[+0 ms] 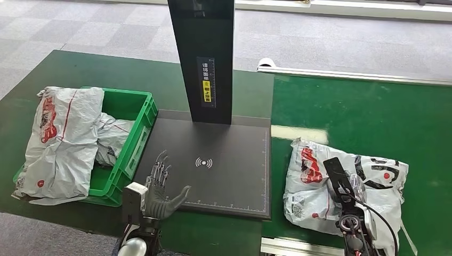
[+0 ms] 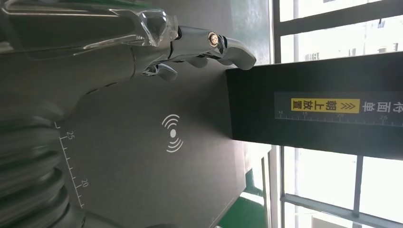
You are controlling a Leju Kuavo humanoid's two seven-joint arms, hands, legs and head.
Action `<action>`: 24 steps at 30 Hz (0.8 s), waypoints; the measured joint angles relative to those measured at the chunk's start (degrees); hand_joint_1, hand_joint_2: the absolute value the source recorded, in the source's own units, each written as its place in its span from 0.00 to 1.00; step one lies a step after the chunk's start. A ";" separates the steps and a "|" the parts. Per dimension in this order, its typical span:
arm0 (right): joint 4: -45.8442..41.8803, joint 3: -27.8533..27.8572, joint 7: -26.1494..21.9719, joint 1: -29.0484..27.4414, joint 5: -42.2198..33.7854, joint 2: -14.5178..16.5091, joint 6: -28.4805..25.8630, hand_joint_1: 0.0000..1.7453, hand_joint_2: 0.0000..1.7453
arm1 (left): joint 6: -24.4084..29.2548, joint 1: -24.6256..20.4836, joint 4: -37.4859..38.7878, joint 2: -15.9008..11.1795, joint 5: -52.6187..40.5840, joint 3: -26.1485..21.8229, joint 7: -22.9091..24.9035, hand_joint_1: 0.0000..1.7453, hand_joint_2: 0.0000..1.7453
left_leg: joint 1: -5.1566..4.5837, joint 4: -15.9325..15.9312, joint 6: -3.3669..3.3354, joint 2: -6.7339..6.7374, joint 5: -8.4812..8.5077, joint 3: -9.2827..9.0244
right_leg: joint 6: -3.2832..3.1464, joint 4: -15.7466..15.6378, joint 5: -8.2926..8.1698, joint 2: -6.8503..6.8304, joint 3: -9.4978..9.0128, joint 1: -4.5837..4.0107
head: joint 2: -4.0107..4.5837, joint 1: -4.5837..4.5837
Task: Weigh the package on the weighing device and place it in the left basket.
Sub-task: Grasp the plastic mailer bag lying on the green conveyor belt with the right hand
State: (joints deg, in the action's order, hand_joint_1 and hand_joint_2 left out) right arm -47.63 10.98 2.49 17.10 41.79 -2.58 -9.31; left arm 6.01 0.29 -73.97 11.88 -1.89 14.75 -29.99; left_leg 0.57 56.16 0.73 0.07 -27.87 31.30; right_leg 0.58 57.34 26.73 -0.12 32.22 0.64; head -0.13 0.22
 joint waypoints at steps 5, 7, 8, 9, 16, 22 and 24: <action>-10.56 -0.53 -5.70 -3.92 1.08 0.81 -10.28 1.00 1.00 | 0.42 0.70 -1.90 0.00 -0.41 -0.32 -0.22 0.00 1.00 | 0.01 -0.01 0.00 0.00 0.00 0.05 | 0.00 0.00 0.00 0.01 0.05 -0.01 | 0.00 0.01; -17.05 -1.63 -9.93 -5.90 0.89 1.38 -14.32 1.00 1.00 | 0.56 1.10 -3.19 -0.02 -0.49 -0.55 -0.57 0.00 1.00 | 0.01 -0.02 0.01 0.01 -0.01 0.06 | -0.01 0.00 0.01 0.01 0.06 -0.02 | 0.00 0.01; -20.38 -2.41 -11.57 -6.86 0.30 1.72 -15.35 1.00 1.00 | 0.57 1.23 -3.77 -0.03 -0.51 -0.64 -0.76 0.00 1.00 | 0.02 -0.02 0.01 0.02 -0.01 0.06 | -0.01 0.00 0.01 0.02 0.06 -0.03 | 0.00 0.01; -23.43 -3.29 -12.79 -7.75 -0.52 2.10 -15.76 1.00 1.00 | 0.57 1.34 -4.27 -0.04 -0.52 -0.73 -0.94 0.00 1.00 | 0.02 -0.03 0.01 0.02 -0.01 0.06 | -0.01 0.00 0.01 0.02 0.07 -0.03 | 0.00 0.01; -36.33 -13.16 -17.29 -10.03 -9.51 5.93 -6.98 1.00 1.00 | 0.17 1.16 -5.90 -0.17 -0.43 -1.40 -2.35 0.00 1.00 | 0.03 -0.05 0.02 0.11 0.02 0.03 | -0.02 0.01 0.01 0.08 0.04 -0.04 | 0.00 0.00; -36.79 -23.65 -16.76 -6.16 -11.60 10.40 0.19 0.79 1.00 | 0.98 -1.09 -5.88 -0.20 -0.02 -1.64 -3.14 0.00 1.00 | 0.05 -0.05 0.03 0.10 0.11 0.02 | -0.03 0.03 0.00 0.07 0.03 -0.06 | 0.00 0.00; -36.07 -26.31 -15.19 -4.65 -10.65 11.30 0.50 0.30 1.00 | 1.57 -1.75 -5.89 -0.22 0.26 -1.82 -3.13 0.00 1.00 | 0.05 -0.05 0.03 0.10 0.11 0.02 | -0.03 0.03 0.00 0.07 0.03 -0.06 | 0.00 0.00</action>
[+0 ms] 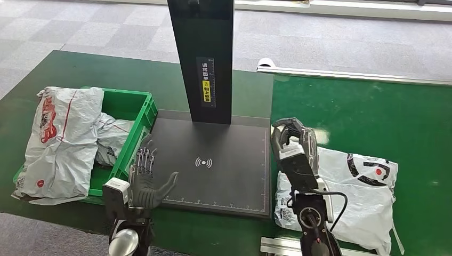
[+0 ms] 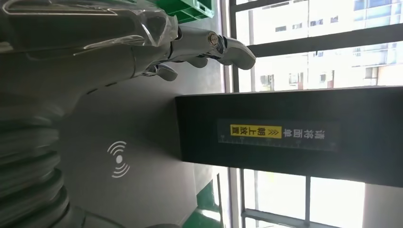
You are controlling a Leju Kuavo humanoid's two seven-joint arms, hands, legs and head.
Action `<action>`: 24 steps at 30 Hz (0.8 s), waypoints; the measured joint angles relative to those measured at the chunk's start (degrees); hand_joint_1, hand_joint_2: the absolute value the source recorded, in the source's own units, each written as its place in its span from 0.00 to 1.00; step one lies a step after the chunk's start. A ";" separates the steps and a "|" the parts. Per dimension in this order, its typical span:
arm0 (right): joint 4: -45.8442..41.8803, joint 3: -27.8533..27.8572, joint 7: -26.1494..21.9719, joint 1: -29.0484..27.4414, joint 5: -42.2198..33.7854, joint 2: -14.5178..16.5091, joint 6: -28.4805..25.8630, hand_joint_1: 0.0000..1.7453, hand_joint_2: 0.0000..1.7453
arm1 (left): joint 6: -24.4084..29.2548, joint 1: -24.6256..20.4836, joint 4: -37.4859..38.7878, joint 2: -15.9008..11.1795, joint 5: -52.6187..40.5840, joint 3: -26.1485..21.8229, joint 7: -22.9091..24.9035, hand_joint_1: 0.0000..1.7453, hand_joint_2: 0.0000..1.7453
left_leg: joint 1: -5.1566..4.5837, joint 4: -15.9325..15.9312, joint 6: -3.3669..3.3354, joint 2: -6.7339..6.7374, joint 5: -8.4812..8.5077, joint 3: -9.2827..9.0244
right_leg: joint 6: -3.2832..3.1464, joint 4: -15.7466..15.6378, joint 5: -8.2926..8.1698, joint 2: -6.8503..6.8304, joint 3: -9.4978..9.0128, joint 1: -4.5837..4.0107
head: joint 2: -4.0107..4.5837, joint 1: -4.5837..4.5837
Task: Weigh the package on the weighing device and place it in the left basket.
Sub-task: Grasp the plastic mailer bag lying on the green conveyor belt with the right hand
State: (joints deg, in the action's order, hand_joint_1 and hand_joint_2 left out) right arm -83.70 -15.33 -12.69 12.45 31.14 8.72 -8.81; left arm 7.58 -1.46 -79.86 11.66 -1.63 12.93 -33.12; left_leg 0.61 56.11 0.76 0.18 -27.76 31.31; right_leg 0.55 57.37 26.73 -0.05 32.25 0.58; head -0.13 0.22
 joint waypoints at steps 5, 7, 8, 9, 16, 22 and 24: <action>3.07 -2.09 9.92 2.13 8.09 0.59 -3.29 0.00 1.00 | 1.43 -0.13 -0.60 -0.09 0.32 -0.85 0.72 0.00 1.00 | -0.02 0.01 -0.01 -0.05 -0.01 0.04 | 0.00 0.00 0.00 -0.03 0.02 0.02 | 0.00 -0.01; 4.48 -1.27 12.89 2.44 11.65 0.40 -5.63 0.00 1.00 | 1.64 0.25 -1.12 -0.14 0.31 -1.32 1.29 0.00 1.00 | -0.03 0.02 -0.01 -0.05 -0.02 0.05 | 0.01 -0.01 0.00 -0.03 0.03 0.03 | 0.00 0.00; 5.22 -0.47 14.15 2.53 13.39 0.26 -6.65 0.00 1.00 | 1.61 0.46 -1.36 -0.14 0.30 -1.59 1.58 0.00 1.00 | -0.03 0.02 -0.01 -0.06 -0.02 0.05 | 0.01 -0.02 0.00 -0.04 0.03 0.03 | 0.00 0.00; 5.78 0.26 15.00 2.59 14.65 0.15 -7.32 0.00 1.00 | 1.56 0.62 -1.53 -0.14 0.30 -1.78 1.78 0.00 1.00 | -0.03 0.02 -0.01 -0.07 -0.02 0.05 | 0.01 -0.02 0.00 -0.05 0.04 0.03 | 0.00 0.00; 8.51 6.64 18.17 1.80 19.97 -0.96 -8.31 0.00 1.00 | 0.98 1.21 -1.84 -0.14 0.08 -2.46 2.41 0.00 1.00 | -0.03 0.03 -0.01 -0.10 -0.03 0.05 | 0.01 -0.03 0.00 -0.07 0.04 0.03 | 0.00 -0.01; 11.62 17.90 23.19 -1.91 23.22 -2.70 -7.99 0.00 1.00 | -0.48 1.90 -1.89 -0.05 -0.43 -3.03 3.24 0.00 1.00 | -0.02 0.02 0.00 -0.12 -0.04 0.06 | 0.01 -0.03 0.01 -0.07 0.08 0.02 | 0.00 0.00; 12.48 20.12 24.13 -3.00 22.86 -3.04 -7.25 0.00 1.00 | -0.69 1.91 -1.81 0.03 -0.61 -3.03 3.34 0.00 1.00 | -0.02 0.02 0.00 -0.11 -0.05 0.07 | 0.01 -0.03 0.01 -0.06 0.08 0.02 | 0.00 0.00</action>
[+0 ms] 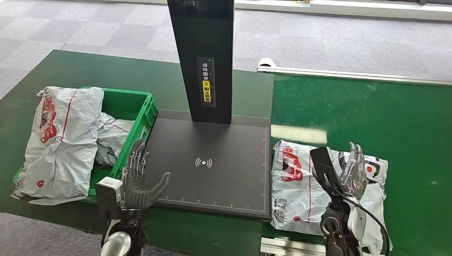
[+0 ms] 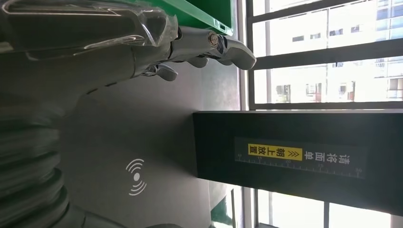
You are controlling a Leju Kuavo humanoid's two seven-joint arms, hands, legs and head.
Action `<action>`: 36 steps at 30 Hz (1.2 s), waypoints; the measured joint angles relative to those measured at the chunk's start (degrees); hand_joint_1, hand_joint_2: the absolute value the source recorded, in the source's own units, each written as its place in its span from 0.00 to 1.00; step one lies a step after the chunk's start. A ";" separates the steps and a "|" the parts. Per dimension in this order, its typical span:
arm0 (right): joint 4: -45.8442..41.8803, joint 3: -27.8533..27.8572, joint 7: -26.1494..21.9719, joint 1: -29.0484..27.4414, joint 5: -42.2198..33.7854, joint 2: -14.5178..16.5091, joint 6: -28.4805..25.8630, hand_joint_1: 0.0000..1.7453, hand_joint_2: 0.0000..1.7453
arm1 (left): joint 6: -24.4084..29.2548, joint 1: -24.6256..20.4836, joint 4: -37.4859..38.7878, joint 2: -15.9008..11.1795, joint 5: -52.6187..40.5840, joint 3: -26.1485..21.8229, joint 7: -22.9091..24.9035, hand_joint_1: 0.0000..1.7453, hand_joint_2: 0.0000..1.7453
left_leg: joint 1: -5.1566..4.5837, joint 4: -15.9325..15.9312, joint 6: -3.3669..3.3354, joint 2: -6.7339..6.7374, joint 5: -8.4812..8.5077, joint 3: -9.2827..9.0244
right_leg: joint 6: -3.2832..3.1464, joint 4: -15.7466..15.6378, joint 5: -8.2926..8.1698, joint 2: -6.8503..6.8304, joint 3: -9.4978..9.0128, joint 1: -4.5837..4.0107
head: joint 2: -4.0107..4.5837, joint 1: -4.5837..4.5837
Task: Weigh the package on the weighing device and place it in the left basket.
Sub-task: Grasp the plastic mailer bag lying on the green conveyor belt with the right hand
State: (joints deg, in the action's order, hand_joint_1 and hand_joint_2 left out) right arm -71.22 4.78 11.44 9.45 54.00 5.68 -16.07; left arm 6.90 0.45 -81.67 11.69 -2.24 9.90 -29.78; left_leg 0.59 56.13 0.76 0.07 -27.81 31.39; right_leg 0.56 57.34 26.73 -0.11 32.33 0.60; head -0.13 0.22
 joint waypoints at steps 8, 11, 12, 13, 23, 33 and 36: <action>5.39 5.00 -1.15 -1.29 -6.19 -0.28 9.60 0.00 1.00 | -0.33 -0.06 0.40 0.22 -0.11 -0.08 0.18 0.00 1.00 | 0.00 0.00 0.00 0.04 -0.02 -0.01 | 0.00 0.00 0.00 0.04 0.00 0.00 | 0.00 0.00; 8.80 5.51 -2.13 -0.59 -8.37 -0.45 12.39 0.00 1.00 | -0.39 -0.19 0.45 0.22 -0.12 -0.16 0.33 0.00 1.00 | 0.00 0.00 0.00 0.04 -0.01 -0.01 | 0.00 0.00 0.00 0.04 0.00 0.00 | 0.00 0.01; 9.93 5.53 -2.22 -0.22 -8.51 -0.50 12.83 0.00 1.00 | -0.39 -0.27 0.46 0.23 -0.12 -0.21 0.38 0.00 1.00 | 0.00 0.00 0.00 0.04 -0.01 -0.01 | 0.00 0.00 0.00 0.04 0.00 0.00 | 0.00 0.00; 11.04 5.53 -2.26 0.24 -8.54 -0.54 13.24 0.00 1.00 | -0.40 -0.36 0.47 0.24 -0.12 -0.27 0.45 0.00 1.00 | 0.00 0.00 0.00 0.05 -0.01 -0.02 | 0.00 0.00 0.00 0.04 0.00 0.00 | 0.00 0.00; 17.04 5.39 -2.23 3.27 -8.52 -0.89 14.73 0.11 1.00 | -0.39 -0.64 0.50 0.31 -0.16 -0.65 0.91 0.00 1.00 | 0.00 0.00 0.00 0.04 -0.01 -0.03 | 0.00 0.00 0.00 0.04 -0.03 0.00 | 0.00 0.00; 17.72 4.68 -2.46 4.23 -10.89 -1.18 13.77 1.00 1.00 | -0.21 -0.45 0.24 0.33 -0.52 -1.10 1.58 0.00 1.00 | 0.00 0.00 0.00 0.04 -0.01 -0.09 | 0.00 0.00 -0.01 0.04 -0.09 0.00 | 0.00 -0.01; 17.03 4.41 -2.36 4.18 -11.04 -1.30 13.60 1.00 1.00 | -0.21 -0.44 -0.05 0.33 -0.62 -1.38 1.67 0.00 1.00 | 0.00 0.00 0.00 0.05 -0.01 -0.09 | 0.00 0.00 -0.01 0.04 -0.08 0.00 | 0.00 0.00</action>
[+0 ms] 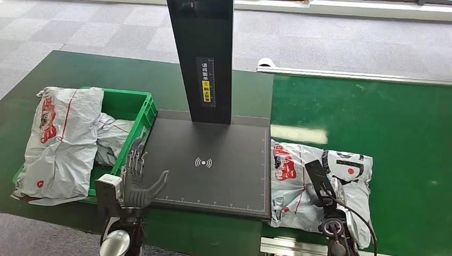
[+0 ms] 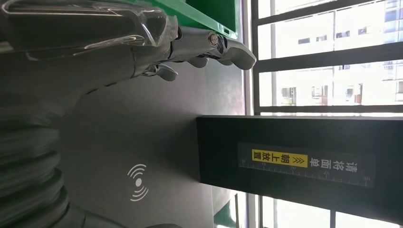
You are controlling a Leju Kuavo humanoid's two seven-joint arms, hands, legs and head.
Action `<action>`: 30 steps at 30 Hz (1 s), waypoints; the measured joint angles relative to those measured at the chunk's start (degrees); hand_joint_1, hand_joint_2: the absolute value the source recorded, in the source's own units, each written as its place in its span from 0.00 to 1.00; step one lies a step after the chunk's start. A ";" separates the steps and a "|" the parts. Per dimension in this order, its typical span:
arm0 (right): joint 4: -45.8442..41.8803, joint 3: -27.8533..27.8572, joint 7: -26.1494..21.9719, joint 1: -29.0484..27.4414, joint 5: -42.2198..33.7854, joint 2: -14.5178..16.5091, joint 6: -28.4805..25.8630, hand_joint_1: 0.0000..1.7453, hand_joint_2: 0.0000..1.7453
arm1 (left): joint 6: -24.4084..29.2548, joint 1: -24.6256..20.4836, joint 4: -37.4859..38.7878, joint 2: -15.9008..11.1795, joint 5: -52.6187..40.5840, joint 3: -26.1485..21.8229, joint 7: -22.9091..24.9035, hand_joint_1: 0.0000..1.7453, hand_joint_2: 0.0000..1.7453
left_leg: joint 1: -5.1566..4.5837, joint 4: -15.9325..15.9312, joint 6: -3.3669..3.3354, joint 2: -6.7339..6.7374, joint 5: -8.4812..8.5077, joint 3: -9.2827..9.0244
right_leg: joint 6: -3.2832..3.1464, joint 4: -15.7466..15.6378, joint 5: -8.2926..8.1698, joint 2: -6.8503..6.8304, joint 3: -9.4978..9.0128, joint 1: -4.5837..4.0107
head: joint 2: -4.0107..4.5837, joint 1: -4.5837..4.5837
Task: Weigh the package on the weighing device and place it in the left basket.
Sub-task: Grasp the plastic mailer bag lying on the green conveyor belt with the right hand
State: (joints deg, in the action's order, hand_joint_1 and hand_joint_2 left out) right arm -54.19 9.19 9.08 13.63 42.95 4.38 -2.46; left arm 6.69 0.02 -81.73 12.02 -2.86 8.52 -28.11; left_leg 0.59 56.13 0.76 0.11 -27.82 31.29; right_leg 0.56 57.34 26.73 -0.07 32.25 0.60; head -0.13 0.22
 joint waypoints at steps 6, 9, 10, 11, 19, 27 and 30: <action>-1.63 -0.46 0.06 -0.62 -0.28 -0.21 -0.23 1.00 1.00 | 0.00 0.09 -0.13 0.00 -0.02 -0.33 0.05 0.00 1.00 | 0.00 0.00 0.00 -0.01 0.00 0.01 | 0.00 0.00 0.00 0.00 0.01 0.00 | 0.00 0.00; -4.07 -0.79 0.08 -1.85 -0.18 -0.24 -1.51 1.00 1.00 | 0.01 0.59 -0.51 0.00 -0.04 -0.45 0.08 0.00 1.00 | 0.00 0.00 0.00 -0.02 0.00 0.03 | 0.00 0.00 0.00 0.00 0.02 0.00 | 0.00 0.00; -5.29 -0.91 0.08 -2.42 -0.07 -0.24 -2.11 1.00 1.00 | 0.01 0.85 -0.75 0.00 -0.07 -0.51 0.08 0.00 1.00 | 0.00 0.00 0.00 -0.02 0.00 0.05 | 0.00 0.00 0.00 0.00 0.03 0.00 | 0.00 0.00; -6.73 -1.04 0.07 -3.03 0.05 -0.22 -2.76 1.00 1.00 | 0.03 1.13 -1.00 0.01 -0.10 -0.59 0.07 0.00 1.00 | 0.00 0.00 0.00 -0.02 0.00 0.06 | 0.00 0.00 0.00 0.00 0.03 0.00 | 0.00 0.00; -21.29 -1.78 -0.68 -7.45 0.83 -0.12 -7.73 1.00 1.00 | 0.44 2.94 -3.15 0.08 -0.58 -1.41 -0.31 0.00 1.00 | 0.00 0.00 0.00 -0.02 -0.01 0.08 | 0.00 0.00 0.00 -0.01 0.06 0.00 | 0.00 0.00; -31.82 -1.85 -4.16 -10.95 -0.50 -0.12 -14.37 1.00 1.00 | 0.42 3.44 -3.94 0.49 -0.90 -2.20 -1.02 0.00 1.00 | 0.00 0.00 0.00 -0.02 -0.01 0.08 | 0.00 0.00 0.01 -0.03 0.05 0.00 | 0.00 0.00; -35.32 -1.99 -6.41 -12.21 -2.73 -0.12 -14.54 1.00 1.00 | 0.34 3.57 -3.95 0.50 -1.14 -2.50 -1.73 0.00 1.00 | 0.00 -0.01 0.00 0.01 -0.02 0.09 | 0.00 0.00 0.01 -0.01 0.06 0.00 | 0.00 0.01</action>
State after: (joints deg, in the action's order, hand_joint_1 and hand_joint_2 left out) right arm -89.51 7.20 2.66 1.42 40.23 4.26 -17.00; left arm 7.03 3.58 -85.68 12.52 -4.01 6.02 -29.84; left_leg 0.59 56.12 0.76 0.12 -27.84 31.38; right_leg 0.56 57.34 26.73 -0.08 32.31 0.60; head -0.13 0.22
